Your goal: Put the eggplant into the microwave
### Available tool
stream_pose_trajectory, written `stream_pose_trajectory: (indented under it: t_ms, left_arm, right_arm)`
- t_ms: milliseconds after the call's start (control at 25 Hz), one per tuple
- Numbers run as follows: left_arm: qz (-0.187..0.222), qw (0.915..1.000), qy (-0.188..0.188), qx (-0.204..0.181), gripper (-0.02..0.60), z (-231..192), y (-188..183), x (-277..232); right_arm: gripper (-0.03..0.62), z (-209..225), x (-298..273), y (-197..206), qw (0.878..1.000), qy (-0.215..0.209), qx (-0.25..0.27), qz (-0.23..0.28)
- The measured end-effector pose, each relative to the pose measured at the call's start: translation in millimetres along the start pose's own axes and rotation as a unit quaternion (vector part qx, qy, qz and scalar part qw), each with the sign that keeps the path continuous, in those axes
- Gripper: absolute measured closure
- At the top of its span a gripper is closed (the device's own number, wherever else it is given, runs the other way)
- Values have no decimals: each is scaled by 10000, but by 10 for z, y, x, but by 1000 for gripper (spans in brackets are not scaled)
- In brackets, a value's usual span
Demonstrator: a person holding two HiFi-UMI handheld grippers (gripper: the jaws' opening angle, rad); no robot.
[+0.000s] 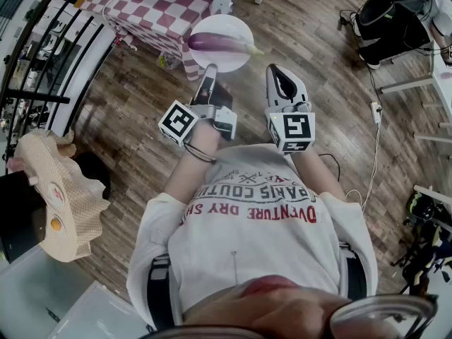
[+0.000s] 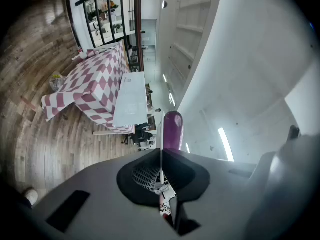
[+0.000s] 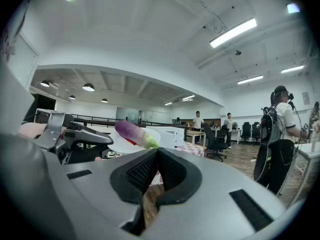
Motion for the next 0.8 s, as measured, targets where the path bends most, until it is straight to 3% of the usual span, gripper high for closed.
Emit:
stream_pose_trajectory:
  t_ms: [360,800]
  left_arm:
    - [179,9998,2,-24,549,-24,141,-186]
    - [468,9987,-130,-125,549,54,734,-1074]
  right_arm:
    - [572,221,-116,41,9997,-261,-13,-15]
    - [572,1398,-406,-63,9989,-396,-178,155]
Point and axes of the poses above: the fingertips, and each gripper's own axes: x backward along the fingers, z to its right, y out of its underside, the point moved 4 cm from there along x, backward along the fingers, and after that the axes turned 4 degrees about -x, right-handed, at the moved point
